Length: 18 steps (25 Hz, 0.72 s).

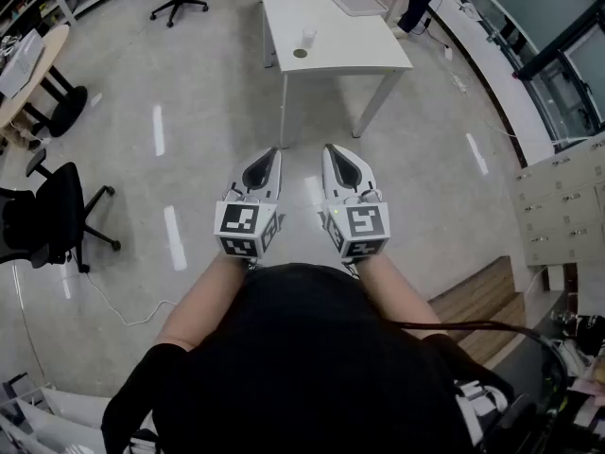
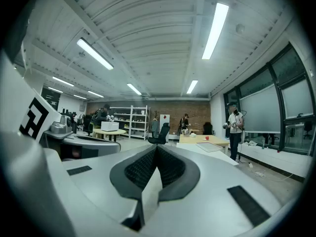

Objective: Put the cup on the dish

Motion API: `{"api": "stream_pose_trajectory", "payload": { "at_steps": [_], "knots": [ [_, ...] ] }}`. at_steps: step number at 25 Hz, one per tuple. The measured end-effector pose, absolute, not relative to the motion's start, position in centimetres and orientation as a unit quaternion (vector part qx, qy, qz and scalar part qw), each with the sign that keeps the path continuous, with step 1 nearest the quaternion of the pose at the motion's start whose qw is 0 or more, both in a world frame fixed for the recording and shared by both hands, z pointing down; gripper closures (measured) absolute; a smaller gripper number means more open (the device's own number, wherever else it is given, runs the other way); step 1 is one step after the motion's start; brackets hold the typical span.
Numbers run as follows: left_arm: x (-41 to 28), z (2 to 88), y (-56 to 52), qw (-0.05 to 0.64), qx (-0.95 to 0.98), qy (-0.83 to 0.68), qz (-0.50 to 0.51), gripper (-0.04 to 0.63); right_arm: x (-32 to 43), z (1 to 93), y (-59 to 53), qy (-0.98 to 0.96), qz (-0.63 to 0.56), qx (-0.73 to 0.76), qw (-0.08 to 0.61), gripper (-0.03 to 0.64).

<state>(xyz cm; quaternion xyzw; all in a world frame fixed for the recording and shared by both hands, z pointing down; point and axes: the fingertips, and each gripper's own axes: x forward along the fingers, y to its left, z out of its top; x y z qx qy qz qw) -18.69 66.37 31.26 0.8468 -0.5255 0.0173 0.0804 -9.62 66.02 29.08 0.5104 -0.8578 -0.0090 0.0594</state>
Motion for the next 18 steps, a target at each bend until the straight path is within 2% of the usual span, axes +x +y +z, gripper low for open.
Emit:
{"api": "stream_pose_trajectory", "payload": {
  "at_steps": [10, 18],
  "knots": [
    [-16.4, 30.4, 66.9, 0.060, 0.858, -0.510, 0.009, 0.588, -9.0, 28.1, 67.0, -0.860, -0.011, 0.507, 0.045, 0.604],
    [-18.1, 29.8, 68.6, 0.051, 0.873, -0.486, -0.001, 0.588, -11.0, 28.0, 67.9, -0.852, -0.013, 0.521, 0.039, 0.604]
  ]
}}
